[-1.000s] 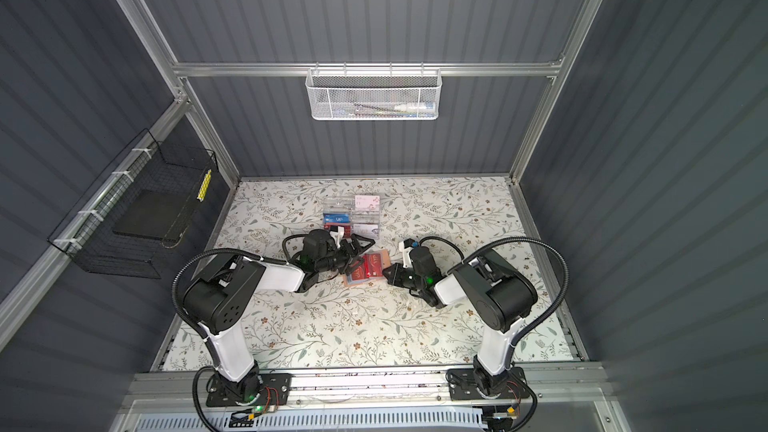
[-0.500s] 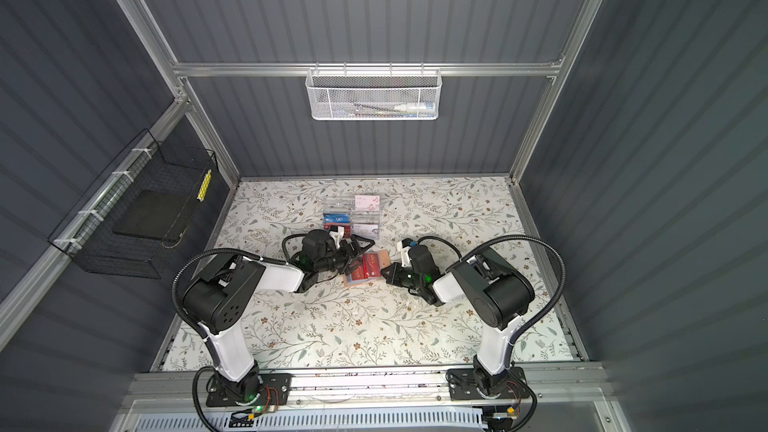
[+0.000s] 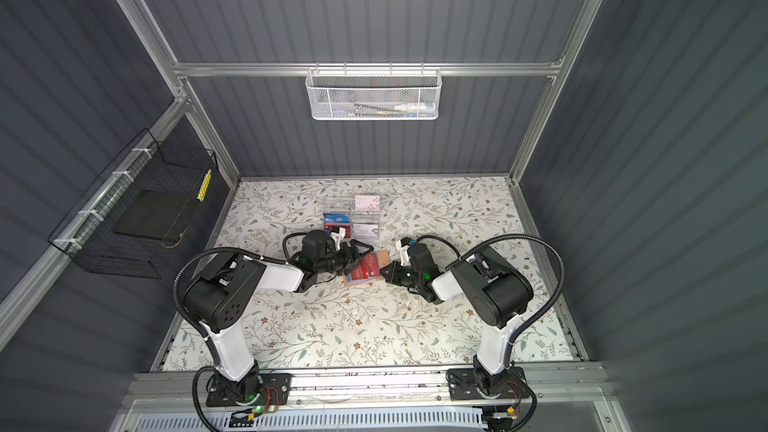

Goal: Take the credit cards out of the card holder

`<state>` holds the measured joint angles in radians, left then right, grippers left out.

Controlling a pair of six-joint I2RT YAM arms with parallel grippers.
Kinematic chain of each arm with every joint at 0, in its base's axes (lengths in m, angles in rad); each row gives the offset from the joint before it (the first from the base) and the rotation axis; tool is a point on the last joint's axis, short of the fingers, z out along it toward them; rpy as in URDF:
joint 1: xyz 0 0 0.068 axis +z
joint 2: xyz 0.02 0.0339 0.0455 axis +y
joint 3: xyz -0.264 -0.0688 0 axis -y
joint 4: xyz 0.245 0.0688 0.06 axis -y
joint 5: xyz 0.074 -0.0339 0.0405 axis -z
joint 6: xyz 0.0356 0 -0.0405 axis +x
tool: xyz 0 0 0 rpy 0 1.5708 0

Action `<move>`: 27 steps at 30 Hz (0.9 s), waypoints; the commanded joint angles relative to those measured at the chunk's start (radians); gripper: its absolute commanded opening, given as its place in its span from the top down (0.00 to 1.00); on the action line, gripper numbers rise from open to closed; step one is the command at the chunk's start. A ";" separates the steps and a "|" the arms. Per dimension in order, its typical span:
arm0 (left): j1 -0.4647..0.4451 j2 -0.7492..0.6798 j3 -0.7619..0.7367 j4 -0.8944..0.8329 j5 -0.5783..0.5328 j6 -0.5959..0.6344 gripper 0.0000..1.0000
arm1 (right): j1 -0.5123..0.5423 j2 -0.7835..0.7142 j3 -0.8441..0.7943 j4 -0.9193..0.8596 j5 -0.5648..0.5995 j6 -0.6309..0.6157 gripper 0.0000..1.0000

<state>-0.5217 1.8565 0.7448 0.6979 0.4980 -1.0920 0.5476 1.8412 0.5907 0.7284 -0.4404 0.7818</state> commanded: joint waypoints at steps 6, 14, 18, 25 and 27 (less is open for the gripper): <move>0.006 0.032 -0.063 -0.192 -0.027 0.084 0.36 | 0.003 0.026 0.019 0.001 -0.017 0.004 0.98; 0.005 0.032 -0.081 -0.139 -0.016 0.099 0.49 | 0.002 0.036 0.020 0.010 -0.021 0.011 0.98; 0.005 0.032 -0.083 -0.135 -0.012 0.107 0.60 | 0.002 0.033 0.021 0.006 -0.021 0.010 0.98; 0.005 0.037 -0.094 -0.123 -0.006 0.121 0.73 | 0.002 0.032 0.023 0.001 -0.020 0.008 0.98; 0.005 0.042 -0.098 -0.112 -0.004 0.121 0.80 | 0.002 0.032 0.023 0.001 -0.021 0.008 0.98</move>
<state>-0.5217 1.8576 0.6819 0.6907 0.5003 -0.9943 0.5465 1.8549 0.5961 0.7387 -0.4477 0.7856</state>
